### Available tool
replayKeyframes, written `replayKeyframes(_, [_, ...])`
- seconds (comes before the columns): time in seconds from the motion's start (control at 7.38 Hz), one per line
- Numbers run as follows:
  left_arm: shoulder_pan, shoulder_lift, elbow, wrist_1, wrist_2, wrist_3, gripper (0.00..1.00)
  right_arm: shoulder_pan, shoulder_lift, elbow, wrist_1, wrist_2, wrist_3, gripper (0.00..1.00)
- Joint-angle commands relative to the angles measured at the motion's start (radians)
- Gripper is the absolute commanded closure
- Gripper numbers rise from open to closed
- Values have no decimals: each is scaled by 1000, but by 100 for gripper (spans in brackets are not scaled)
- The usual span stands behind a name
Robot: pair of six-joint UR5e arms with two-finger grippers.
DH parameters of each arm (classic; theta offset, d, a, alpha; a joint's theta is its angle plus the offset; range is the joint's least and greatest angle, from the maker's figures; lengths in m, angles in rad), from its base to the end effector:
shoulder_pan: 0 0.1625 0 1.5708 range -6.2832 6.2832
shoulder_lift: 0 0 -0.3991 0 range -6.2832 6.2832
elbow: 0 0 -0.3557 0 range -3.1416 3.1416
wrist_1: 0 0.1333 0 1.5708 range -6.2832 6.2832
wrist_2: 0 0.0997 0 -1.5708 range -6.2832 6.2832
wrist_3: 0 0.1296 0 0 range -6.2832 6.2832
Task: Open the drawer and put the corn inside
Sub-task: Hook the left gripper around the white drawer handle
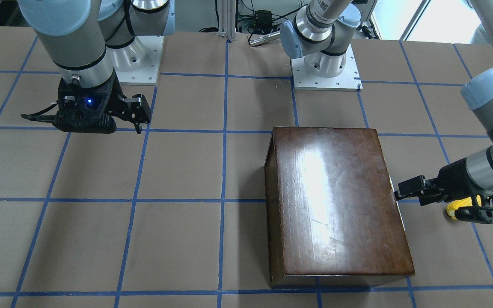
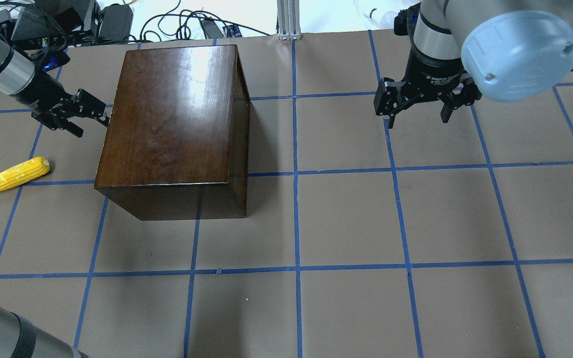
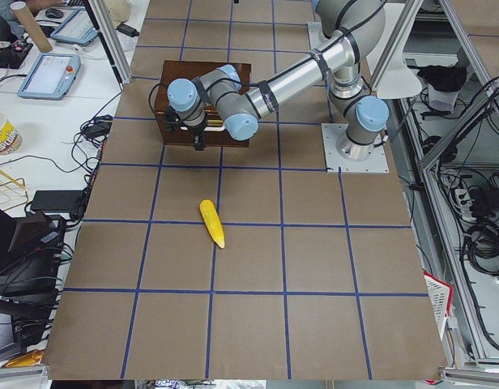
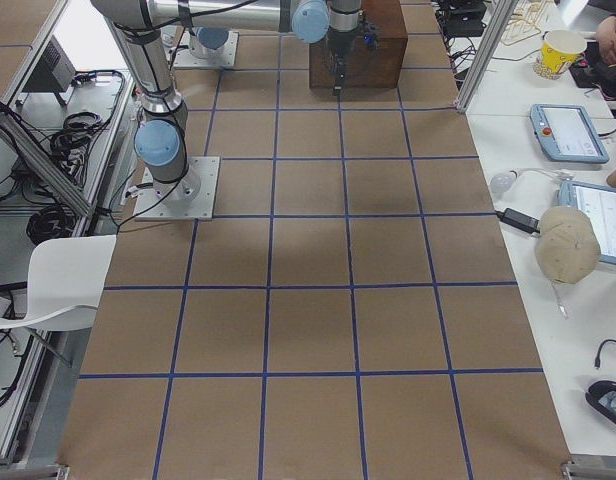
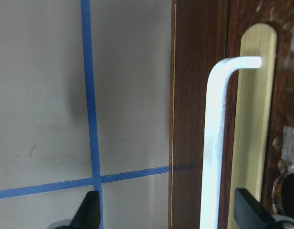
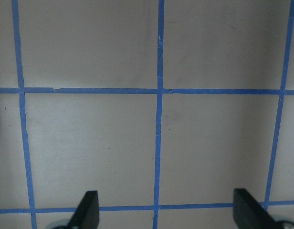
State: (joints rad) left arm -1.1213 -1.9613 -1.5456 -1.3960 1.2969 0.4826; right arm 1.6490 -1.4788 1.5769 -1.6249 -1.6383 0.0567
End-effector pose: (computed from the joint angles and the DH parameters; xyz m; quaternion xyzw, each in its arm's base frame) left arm 0.0910 -0.5761 0.2631 -0.0033 -0.9862 -0.0231 0.1637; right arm 0.1620 -0.4734 0.3915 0.0115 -0.9991 -0.0197 0.0351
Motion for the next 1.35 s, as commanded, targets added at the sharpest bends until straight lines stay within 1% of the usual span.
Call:
replayKeyframes(0.0, [-2, -7, -1, 0, -4, 5, 0, 0, 0, 0, 0, 0, 0, 0])
replayKeyframes(0.54, [0, -21, 1, 2, -1, 49, 0, 0, 0, 0, 0, 0, 0, 0])
replayKeyframes(1.22, [0, -34, -1, 2, -2, 50, 0, 0, 0, 0, 0, 0, 0, 0])
